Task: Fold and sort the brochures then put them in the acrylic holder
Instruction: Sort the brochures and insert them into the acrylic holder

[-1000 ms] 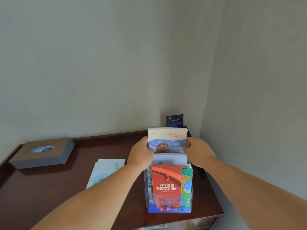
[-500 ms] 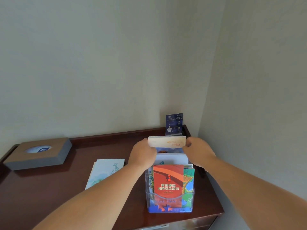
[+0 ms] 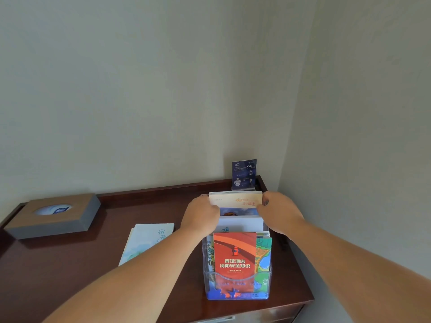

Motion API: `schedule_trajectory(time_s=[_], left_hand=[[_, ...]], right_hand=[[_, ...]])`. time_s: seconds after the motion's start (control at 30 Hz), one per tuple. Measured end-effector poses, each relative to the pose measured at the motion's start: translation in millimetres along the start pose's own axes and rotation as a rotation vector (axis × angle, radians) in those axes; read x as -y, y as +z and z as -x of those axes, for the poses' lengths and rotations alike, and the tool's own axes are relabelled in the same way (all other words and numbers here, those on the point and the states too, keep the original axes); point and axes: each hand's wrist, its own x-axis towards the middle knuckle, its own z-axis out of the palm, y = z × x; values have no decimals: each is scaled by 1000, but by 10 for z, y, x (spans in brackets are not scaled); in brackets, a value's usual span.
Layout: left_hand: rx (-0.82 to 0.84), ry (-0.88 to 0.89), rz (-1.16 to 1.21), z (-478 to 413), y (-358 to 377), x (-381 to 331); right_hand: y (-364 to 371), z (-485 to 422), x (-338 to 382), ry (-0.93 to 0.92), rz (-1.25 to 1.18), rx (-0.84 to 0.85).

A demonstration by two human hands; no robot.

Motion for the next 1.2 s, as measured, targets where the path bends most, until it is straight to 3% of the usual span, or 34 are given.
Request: schedule_trajectory(time_s=[0.23,0.43,0.57,0.7,0.83,1.03,1.2], left_hand=[[22,-7,-2,16,-40,-55],[-80,4,-74,-7,-367,-129],[-156,-25,-79,-44,-628,42],[-159,-89,-143,-43,-771,449],[-95,-155,-165,-48,-910,1015],[102,-220,-171,28,-1047,1964],[243,-296,-163,57,-1012,2626]], right_hand=[[-38,11,44,28,-7,34],[-310,75,260,-74,-152,-358],[-316,122,700,-233,-200,-403],[26,305,1203,-358,-242,-308],[540,392,1637,-402,-225,-99],[1513,320,1870,-108,-43,293],[2209,372,1917,242,-75,448]])
